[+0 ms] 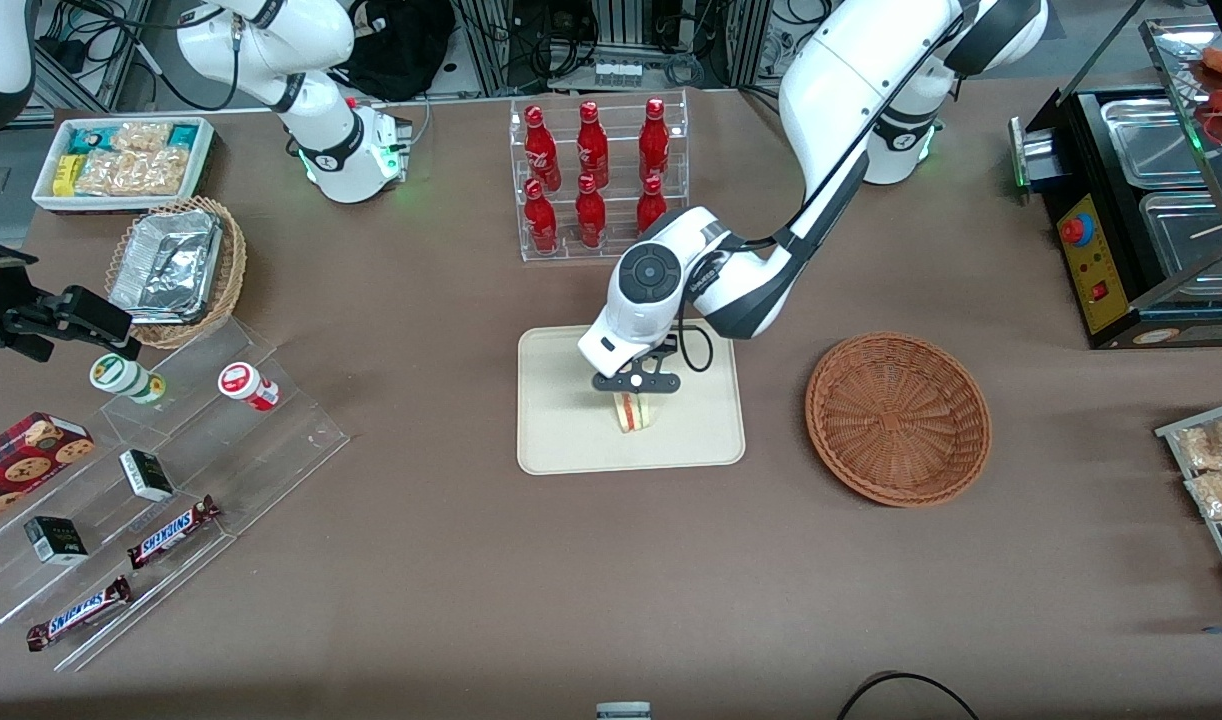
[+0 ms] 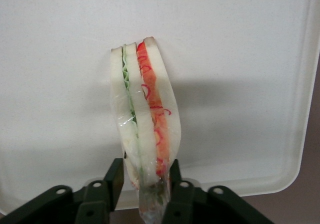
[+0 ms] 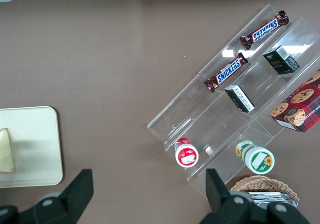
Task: Place sandwich from basket to tray
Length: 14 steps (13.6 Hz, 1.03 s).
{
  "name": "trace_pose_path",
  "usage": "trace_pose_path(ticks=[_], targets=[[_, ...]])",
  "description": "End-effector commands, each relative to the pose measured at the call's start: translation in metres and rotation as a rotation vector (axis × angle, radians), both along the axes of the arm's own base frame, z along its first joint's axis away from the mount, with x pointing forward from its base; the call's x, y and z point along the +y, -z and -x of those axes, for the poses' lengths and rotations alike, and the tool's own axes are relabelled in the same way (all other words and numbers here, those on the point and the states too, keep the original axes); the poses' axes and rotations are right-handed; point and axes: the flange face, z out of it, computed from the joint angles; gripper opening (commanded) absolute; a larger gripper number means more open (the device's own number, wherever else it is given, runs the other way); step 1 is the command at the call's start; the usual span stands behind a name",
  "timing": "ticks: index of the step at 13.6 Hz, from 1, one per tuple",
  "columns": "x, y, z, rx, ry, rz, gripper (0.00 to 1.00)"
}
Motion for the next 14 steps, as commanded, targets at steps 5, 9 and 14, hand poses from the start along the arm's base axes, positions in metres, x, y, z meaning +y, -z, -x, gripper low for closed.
trace_pose_path(ticks=[5,9,14], targets=[[0.020,-0.096,-0.001,-0.056,-0.062,-0.031,1.00],[0.081,-0.178,-0.035,-0.159,-0.277,-0.033,1.00],[0.200,-0.273,-0.049,-0.144,-0.409,-0.137,1.00]])
